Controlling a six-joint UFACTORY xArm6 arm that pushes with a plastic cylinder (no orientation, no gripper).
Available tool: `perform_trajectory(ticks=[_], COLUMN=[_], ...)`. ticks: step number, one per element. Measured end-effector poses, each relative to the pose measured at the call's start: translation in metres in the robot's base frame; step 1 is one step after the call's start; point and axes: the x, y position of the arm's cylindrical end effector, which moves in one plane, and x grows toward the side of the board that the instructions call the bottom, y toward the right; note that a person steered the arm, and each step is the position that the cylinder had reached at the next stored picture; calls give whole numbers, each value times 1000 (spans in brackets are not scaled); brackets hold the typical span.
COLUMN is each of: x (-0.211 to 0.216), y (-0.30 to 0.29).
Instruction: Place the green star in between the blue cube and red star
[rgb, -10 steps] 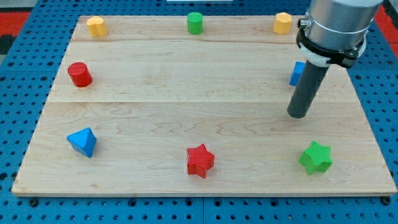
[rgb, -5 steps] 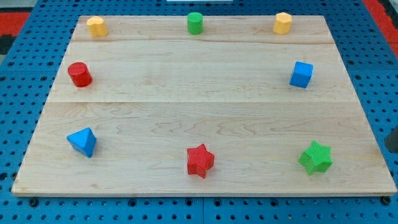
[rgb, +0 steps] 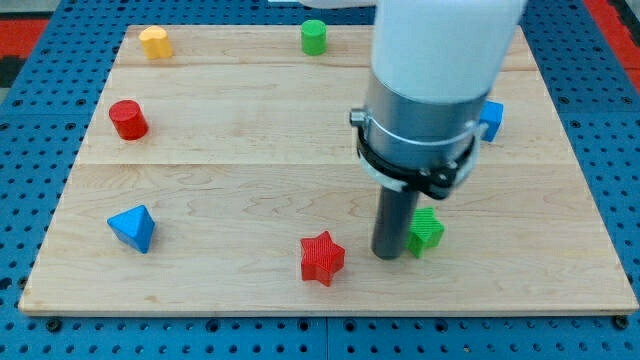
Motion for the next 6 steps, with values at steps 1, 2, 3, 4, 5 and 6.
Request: perform_trajectory(ticks=[1, 2, 3, 4, 5, 6], x=[25, 14, 10, 15, 12, -20], y=[-5, 1, 9, 12, 33, 50])
